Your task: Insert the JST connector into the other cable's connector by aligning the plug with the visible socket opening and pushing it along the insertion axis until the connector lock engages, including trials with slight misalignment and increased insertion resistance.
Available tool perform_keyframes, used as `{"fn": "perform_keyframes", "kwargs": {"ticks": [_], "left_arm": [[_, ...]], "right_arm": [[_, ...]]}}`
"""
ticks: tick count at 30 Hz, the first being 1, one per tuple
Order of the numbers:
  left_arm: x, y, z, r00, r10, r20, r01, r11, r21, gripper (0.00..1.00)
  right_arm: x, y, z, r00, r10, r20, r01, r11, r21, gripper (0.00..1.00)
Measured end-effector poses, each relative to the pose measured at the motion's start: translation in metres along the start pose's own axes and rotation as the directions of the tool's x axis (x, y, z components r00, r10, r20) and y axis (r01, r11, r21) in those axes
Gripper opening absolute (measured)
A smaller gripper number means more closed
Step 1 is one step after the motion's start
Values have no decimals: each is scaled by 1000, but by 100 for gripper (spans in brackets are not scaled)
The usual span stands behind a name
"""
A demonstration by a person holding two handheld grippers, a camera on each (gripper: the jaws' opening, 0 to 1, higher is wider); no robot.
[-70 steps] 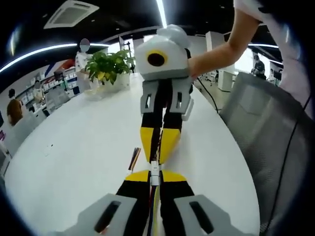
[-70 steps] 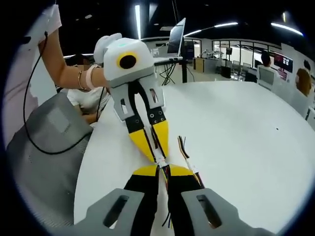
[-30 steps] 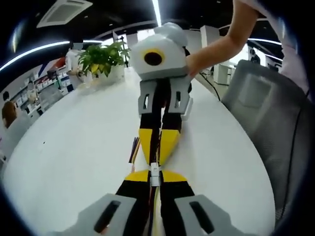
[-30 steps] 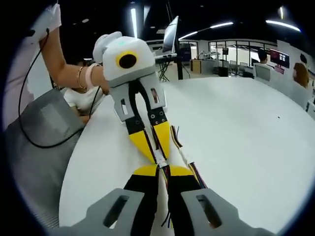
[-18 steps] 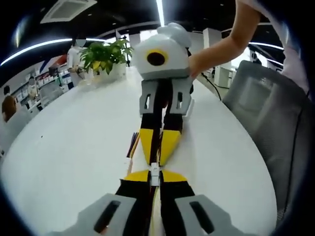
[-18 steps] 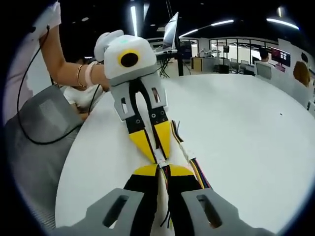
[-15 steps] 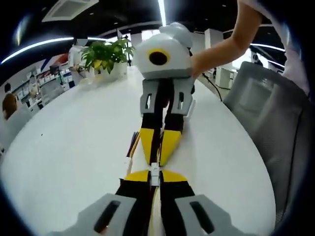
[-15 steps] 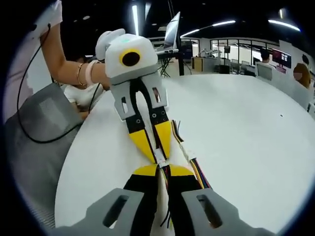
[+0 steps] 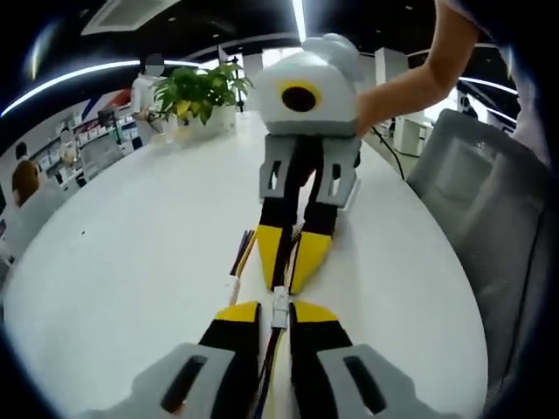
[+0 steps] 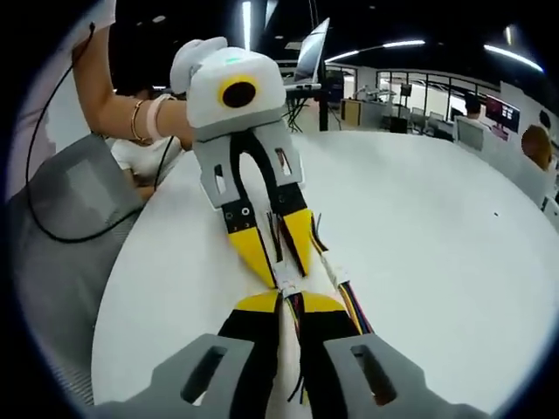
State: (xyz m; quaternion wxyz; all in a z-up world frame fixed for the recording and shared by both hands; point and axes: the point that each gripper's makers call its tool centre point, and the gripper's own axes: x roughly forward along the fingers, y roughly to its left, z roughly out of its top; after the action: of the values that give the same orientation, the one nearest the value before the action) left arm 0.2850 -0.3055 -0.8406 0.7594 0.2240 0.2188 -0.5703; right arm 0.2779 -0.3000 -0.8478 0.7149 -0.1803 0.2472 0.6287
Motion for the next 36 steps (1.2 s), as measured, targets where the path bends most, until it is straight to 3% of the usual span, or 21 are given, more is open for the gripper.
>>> {"fn": "perform_keyframes", "kwargs": {"ticks": [8, 16, 25, 30, 36], "left_arm": [[-7, 1, -9, 1000, 25, 20, -21, 988, -151, 14], [-15, -9, -14, 1000, 21, -4, -21, 990, -141, 17], [-32, -1, 0, 995, 98, 16, -94, 982, -162, 21], [-49, -1, 5, 991, 129, 15, -127, 985, -121, 21], [-77, 3, 16, 982, 185, 34, -180, 975, -131, 21]], "right_arm": [[-5, 1, -5, 999, -26, -26, 27, 999, 31, 12], [-25, 3, -5, 997, -81, -2, 80, 993, 91, 14], [-47, 8, 3, 988, -152, 29, 147, 982, 116, 18], [-63, 12, 7, 982, -186, 22, 182, 975, 126, 22], [-88, 14, 14, 968, -251, 28, 245, 960, 139, 25]]}}
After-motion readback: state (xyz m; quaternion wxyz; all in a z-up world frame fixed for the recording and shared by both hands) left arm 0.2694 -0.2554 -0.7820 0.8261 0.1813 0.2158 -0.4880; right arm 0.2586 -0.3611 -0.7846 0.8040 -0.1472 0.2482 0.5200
